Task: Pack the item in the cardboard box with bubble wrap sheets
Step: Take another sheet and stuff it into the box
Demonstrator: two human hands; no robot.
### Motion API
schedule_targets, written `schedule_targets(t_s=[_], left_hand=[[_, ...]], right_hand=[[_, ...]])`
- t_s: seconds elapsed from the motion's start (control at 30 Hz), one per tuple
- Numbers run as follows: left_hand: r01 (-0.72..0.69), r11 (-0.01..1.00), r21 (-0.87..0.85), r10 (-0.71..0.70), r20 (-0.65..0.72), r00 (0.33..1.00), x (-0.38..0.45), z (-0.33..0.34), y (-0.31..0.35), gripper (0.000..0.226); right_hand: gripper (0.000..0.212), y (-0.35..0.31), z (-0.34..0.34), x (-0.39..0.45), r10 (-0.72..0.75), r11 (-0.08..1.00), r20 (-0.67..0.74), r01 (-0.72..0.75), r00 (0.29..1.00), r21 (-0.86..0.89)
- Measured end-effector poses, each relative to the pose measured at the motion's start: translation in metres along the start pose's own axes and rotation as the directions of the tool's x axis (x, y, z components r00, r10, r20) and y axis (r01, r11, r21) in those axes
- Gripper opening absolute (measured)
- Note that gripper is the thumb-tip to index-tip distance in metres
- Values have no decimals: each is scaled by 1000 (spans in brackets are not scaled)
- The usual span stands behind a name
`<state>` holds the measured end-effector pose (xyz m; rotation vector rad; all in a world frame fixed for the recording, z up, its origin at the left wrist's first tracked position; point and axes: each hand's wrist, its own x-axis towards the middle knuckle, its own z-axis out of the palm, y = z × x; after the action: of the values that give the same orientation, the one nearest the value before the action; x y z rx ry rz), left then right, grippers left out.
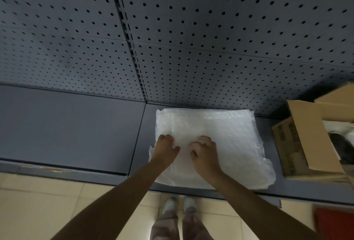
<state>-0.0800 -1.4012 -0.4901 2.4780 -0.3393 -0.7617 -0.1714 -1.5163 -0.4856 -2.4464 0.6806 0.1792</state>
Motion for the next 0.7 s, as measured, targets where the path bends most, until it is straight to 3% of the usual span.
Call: schedule_targets(t_s=[0.1, 0.2, 0.3, 0.37, 0.47, 0.53, 0.6, 0.7], left_hand=[[35, 999, 23, -35, -8, 999, 4, -4, 0, 9], [51, 997, -66, -51, 6, 999, 3, -9, 2, 12], [44, 982, -184, -39, 31, 999, 4, -17, 6, 17], [11, 970, -242, 2, 52, 999, 3, -24, 9, 36], [-243, 963, -114, 240, -41, 970, 1, -36, 15, 63], [-482, 876, 23, 482, -62, 874, -3, -48, 27, 73], [-638, 763, 108, 634, 71, 770, -8, -64, 46, 94], [-725, 621, 298, 687, 237, 686, -19, -85, 76, 115]], right_hand=[[40, 6, -7, 6, 228, 967, -181, -200, 957, 158], [59, 10, -13, 7, 353, 788, 20, -309, 935, 533], [73, 13, -17, 4, 301, 733, 118, -309, 946, 607], [75, 10, -24, 4, 303, 704, 130, -314, 944, 637], [73, 0, -46, 3, 251, 696, 106, -255, 962, 672], [74, -8, -65, 3, 225, 679, 117, -242, 967, 693], [76, -17, -86, 3, 224, 610, 163, -269, 961, 746], [84, -26, -118, 0, 193, 487, 222, -290, 956, 824]])
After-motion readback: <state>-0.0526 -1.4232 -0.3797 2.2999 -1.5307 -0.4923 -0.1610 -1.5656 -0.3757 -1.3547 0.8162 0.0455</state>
